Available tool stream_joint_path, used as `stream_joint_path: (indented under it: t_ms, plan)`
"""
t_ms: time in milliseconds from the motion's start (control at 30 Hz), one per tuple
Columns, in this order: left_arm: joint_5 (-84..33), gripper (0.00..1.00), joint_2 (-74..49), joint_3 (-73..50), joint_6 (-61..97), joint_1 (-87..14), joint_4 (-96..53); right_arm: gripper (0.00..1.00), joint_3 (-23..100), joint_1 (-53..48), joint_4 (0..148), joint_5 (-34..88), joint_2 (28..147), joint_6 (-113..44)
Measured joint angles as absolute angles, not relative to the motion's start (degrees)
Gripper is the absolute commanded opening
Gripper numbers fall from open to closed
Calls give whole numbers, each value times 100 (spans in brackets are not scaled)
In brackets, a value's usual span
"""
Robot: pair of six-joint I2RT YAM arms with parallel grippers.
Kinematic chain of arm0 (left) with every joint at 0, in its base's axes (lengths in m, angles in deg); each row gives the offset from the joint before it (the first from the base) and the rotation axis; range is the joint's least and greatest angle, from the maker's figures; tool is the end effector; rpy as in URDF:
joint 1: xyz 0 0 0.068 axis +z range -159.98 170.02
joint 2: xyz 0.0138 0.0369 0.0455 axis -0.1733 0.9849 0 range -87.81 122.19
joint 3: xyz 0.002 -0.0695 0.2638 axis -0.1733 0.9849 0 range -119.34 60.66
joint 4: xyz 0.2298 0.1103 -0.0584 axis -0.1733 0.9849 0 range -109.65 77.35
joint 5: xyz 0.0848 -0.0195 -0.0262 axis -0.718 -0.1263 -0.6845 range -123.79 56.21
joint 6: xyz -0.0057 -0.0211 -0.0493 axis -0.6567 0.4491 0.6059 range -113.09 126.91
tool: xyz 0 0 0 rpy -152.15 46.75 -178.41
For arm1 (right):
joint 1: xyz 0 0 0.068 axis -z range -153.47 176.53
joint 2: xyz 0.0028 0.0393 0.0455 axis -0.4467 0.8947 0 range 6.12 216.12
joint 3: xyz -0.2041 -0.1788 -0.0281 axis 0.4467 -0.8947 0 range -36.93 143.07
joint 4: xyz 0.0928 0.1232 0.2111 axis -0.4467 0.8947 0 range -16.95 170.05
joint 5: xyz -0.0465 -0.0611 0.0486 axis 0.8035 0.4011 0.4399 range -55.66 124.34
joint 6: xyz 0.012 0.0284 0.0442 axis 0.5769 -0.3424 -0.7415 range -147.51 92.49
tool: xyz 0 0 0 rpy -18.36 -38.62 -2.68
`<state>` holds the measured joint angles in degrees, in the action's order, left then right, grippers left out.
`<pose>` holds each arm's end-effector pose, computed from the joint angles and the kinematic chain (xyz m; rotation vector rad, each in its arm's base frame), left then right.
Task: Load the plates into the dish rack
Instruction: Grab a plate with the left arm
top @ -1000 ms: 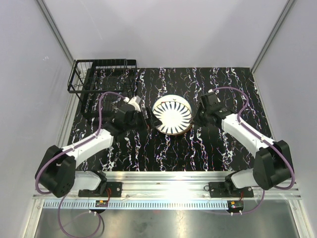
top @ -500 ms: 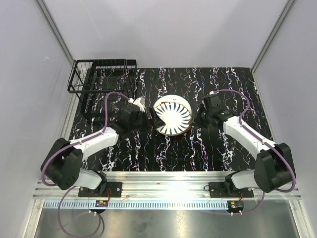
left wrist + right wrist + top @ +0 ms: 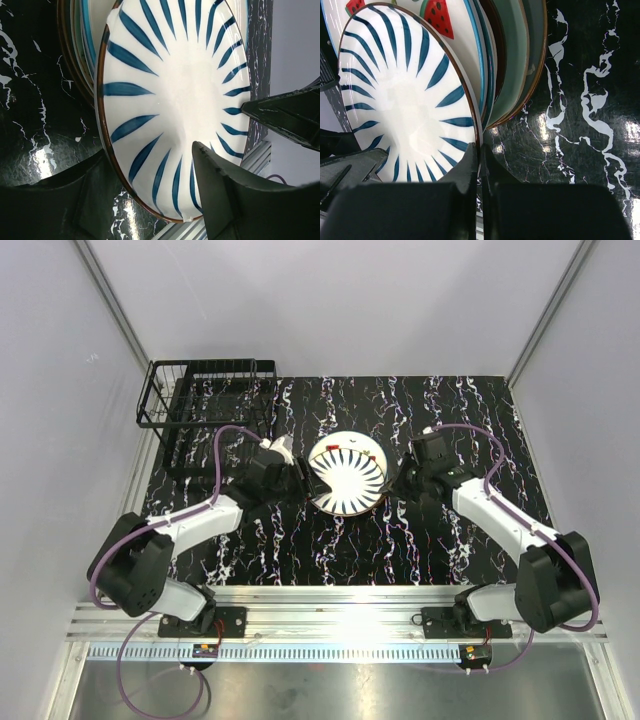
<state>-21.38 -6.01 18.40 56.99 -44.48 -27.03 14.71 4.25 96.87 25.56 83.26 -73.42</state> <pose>0.2442 -0.1771 0.2072 -0.1763 2.3165 -1.0486 0.2565 0.1109 0.2368 0.4512 2.5105 0.6918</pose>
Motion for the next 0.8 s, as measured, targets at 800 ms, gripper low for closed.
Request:
stream_joint_path:
  t_ms: [800]
  plan:
    - [-2304,26,-1493,1999,5881,-4446,-2644,1,1294,447,9639,2263,8031,-7366]
